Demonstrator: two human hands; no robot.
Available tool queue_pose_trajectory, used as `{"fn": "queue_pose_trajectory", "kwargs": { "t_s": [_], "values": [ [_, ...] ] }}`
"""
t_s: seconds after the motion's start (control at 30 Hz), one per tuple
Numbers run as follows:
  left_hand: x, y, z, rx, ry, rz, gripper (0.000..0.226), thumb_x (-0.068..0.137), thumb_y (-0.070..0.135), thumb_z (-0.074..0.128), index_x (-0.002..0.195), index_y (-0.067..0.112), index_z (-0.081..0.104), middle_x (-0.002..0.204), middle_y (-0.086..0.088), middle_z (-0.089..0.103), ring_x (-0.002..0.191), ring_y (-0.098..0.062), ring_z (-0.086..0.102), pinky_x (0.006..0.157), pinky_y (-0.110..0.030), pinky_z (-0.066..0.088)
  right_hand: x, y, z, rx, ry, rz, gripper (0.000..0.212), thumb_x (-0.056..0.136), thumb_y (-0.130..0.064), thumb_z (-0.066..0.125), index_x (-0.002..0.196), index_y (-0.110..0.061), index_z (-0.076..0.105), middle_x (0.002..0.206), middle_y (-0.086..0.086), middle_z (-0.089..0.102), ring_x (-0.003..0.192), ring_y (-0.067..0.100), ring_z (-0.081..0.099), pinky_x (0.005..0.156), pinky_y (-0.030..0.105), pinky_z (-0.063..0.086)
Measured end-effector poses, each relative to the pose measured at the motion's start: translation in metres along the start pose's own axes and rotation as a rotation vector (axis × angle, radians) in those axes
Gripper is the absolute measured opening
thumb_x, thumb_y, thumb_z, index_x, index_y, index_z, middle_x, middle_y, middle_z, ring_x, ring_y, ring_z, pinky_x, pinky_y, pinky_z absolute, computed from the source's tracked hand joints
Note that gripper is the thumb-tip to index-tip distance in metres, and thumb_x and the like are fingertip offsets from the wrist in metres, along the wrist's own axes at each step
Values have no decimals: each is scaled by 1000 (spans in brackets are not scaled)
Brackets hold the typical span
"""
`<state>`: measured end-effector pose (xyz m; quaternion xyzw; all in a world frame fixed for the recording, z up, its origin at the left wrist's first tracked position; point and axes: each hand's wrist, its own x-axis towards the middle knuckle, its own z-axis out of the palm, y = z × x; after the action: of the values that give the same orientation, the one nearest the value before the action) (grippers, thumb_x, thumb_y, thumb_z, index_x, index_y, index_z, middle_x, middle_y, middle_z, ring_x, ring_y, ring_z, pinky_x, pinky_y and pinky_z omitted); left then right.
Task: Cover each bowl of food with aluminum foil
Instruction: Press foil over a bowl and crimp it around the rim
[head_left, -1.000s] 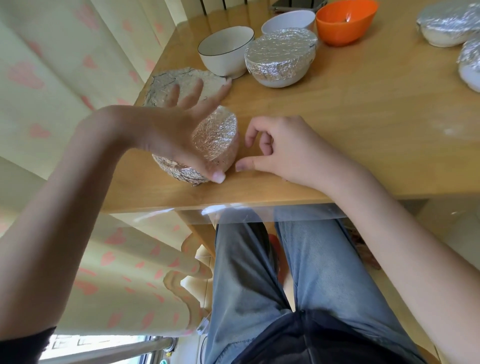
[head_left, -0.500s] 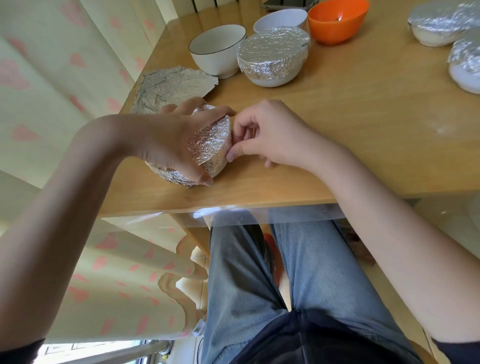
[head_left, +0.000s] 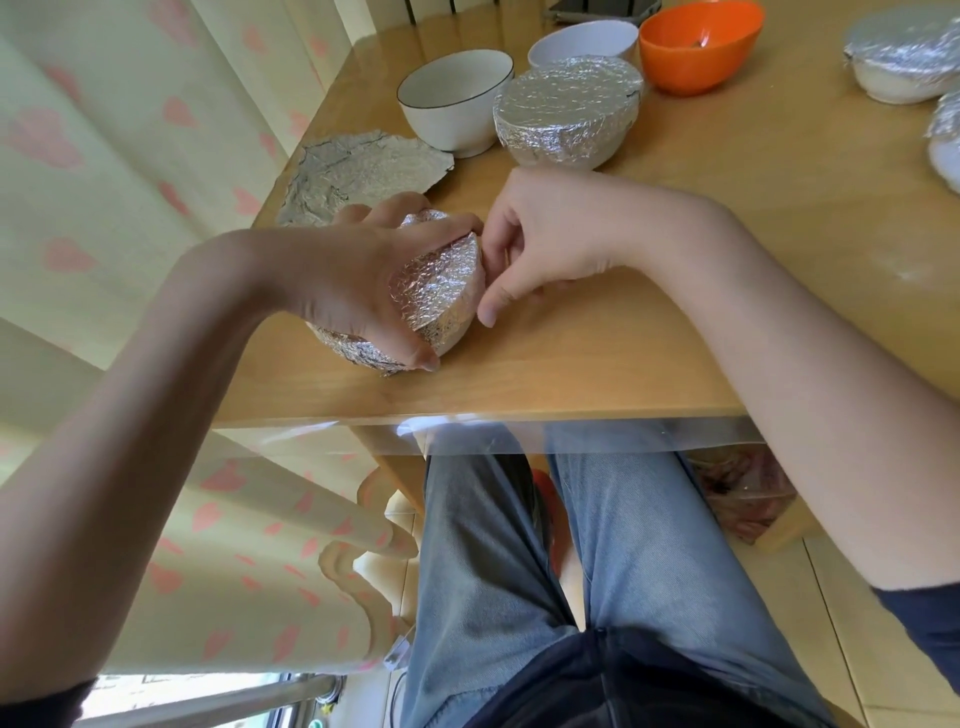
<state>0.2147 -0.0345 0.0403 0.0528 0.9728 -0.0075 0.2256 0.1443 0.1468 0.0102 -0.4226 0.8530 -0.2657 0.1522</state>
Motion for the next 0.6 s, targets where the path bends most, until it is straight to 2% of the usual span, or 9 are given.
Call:
{"fn": "queue_pose_trajectory", "kwargs": {
  "t_s": [0.1,0.2,0.33,0.4,0.47,0.6],
  "values": [
    [1,-1,1,7,1,1,124,27,80,57,132,72,-7,152,27,-1,145,-21,7,112,-52,25,1,0,2,68,0,7,36,63,-48,81,56,-16,67,52,-4,65,42,12,53,45,17,40],
    [2,-2,2,10,1,14,120,28,79,59,127,76,-8,152,27,-2,145,-22,6,112,-52,24,7,-6,-3,53,-24,25,36,59,-46,85,51,-17,66,50,-2,64,41,13,53,47,20,42],
    [3,0,0,28,-4,-8,120,40,69,73,132,71,-4,152,26,-1,144,-22,8,109,-52,27,11,-13,-13,-65,-51,46,43,53,-52,85,50,-15,63,40,-6,54,37,11,45,38,16,35],
    [3,2,0,55,-1,-14,122,53,61,84,136,68,-5,153,24,-1,144,-22,7,110,-52,26,8,-9,-12,-142,-11,25,47,52,-58,82,54,-15,64,41,-6,54,41,11,45,43,19,36],
    [1,5,-1,60,10,-14,116,62,52,86,136,67,-2,153,22,2,144,-23,9,108,-52,28,-2,2,-7,-211,54,37,45,55,-58,80,63,-17,65,54,-5,60,53,13,52,52,26,40],
    [-1,8,-2,41,7,-12,110,62,49,85,132,68,3,152,20,6,142,-24,13,104,-52,32,-40,7,20,-89,246,107,36,62,-57,77,71,-25,63,65,-12,60,64,7,56,59,26,44]
  ]
}}
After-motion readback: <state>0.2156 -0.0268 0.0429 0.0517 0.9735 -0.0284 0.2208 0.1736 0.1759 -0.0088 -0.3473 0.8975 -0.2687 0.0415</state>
